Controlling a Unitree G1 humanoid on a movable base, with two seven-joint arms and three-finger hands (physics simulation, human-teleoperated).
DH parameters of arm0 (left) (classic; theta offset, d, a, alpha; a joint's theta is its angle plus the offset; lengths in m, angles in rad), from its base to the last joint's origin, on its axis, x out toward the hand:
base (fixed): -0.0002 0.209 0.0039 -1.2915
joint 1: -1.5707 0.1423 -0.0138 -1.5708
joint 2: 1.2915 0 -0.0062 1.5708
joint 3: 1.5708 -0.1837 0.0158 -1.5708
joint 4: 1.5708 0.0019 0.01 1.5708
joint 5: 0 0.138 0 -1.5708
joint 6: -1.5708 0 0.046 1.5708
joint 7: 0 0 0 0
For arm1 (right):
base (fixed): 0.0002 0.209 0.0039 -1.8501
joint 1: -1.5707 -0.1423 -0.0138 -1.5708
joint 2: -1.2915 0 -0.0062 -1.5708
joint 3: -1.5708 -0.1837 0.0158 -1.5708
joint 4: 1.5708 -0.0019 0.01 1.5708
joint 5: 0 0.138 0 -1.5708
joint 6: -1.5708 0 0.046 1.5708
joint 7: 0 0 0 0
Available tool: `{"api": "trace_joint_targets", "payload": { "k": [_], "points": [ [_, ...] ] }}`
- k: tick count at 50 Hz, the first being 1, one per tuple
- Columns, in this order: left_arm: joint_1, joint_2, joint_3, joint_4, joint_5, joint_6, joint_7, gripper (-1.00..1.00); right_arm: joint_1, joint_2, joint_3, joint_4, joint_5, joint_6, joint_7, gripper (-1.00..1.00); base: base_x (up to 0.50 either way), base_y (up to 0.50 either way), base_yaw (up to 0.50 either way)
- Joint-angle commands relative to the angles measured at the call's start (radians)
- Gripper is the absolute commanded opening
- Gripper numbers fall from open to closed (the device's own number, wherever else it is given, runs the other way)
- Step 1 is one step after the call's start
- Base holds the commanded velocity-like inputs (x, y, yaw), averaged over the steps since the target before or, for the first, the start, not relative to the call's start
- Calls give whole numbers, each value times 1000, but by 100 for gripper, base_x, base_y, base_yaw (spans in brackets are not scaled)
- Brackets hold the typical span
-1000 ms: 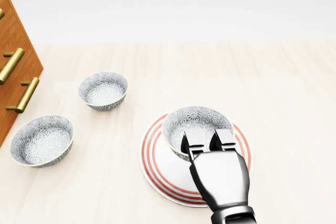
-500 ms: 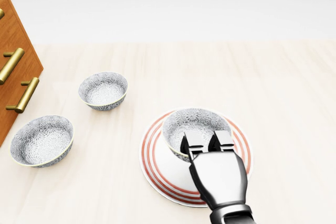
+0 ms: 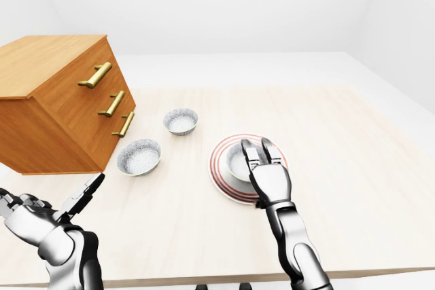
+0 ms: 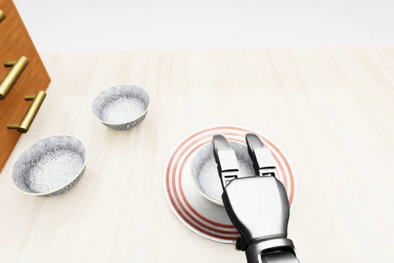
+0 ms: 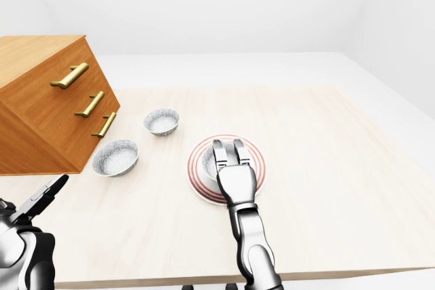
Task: Put the bowl at the front on the plate.
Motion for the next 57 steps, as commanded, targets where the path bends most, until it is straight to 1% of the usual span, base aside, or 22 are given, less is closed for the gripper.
{"api": "trace_joint_targets", "payload": {
  "k": [1,10,14,18,20,22,23,24,26,29,30,31,33,37,38,41,45,46,49,50,56,57],
  "points": [
    [-3,0,-2,12,3,0,0,100,4,-3,-2,-23,-29,0,12,100,0,0,0],
    [0,1,-1,-1,-2,0,0,100,13,-1,-2,-44,-40,0,17,100,0,0,0],
    [-1,1,-1,1,-1,0,0,100,31,-1,8,-108,-68,0,52,100,0,0,0],
    [-1,1,-1,1,0,0,0,100,40,6,22,-225,-136,0,138,100,0,0,0],
    [-2,1,-1,2,0,0,0,100,32,16,35,-294,-203,0,214,100,0,0,0],
    [-2,1,-1,3,0,0,0,100,21,28,36,-334,-247,0,261,100,0,0,0],
    [-2,0,-2,8,0,0,0,100,6,39,43,-373,-287,0,309,100,0,0,0],
    [-2,1,-2,8,0,0,0,100,-2,45,42,-387,-308,0,327,100,0,0,0],
    [1,1,-1,0,-1,0,0,100,-30,69,52,-445,-387,0,406,100,0,0,0],
    [2,0,1,-4,0,0,0,100,-63,99,51,-498,-457,0,491,100,0,0,0],
    [0,-1,1,6,2,0,0,100,-98,86,49,-534,-473,0,540,100,0,0,0],
    [0,-1,0,6,1,0,0,100,-117,82,49,-546,-478,0,562,100,0,0,0],
    [5,-1,3,-2,-3,0,0,100,-181,40,32,-574,-479,0,633,100,0,0,0],
    [5,-2,5,-2,-2,0,0,100,-234,9,15,-593,-479,0,690,100,0,0,0],
    [6,-1,7,-8,-3,0,0,100,-256,-1,-2,-606,-479,0,711,100,0,0,0],
    [6,-1,5,-7,1,0,0,100,-290,-1,-22,-616,-479,0,711,100,0,0,0],
    [0,-1,3,3,5,0,0,100,-362,-32,-60,-633,-479,0,711,100,0,0,0],
    [1,0,2,3,7,0,0,100,-405,-42,-80,-645,-479,0,711,100,0,0,0],
    [6,-2,3,-3,5,0,0,100,-468,-63,-107,-654,-479,0,711,100,0,0,0],
    [8,-4,9,-10,-1,0,0,100,-528,-85,-125,-663,-479,0,711,100,0,0,0],
    [7,-4,7,-2,2,0,0,100,-708,-140,-152,-672,-479,0,711,100,0,0,0],
    [3,-2,8,1,0,0,0,100,-801,-144,-137,-670,-479,0,711,100,0,0,0]
  ]
}}
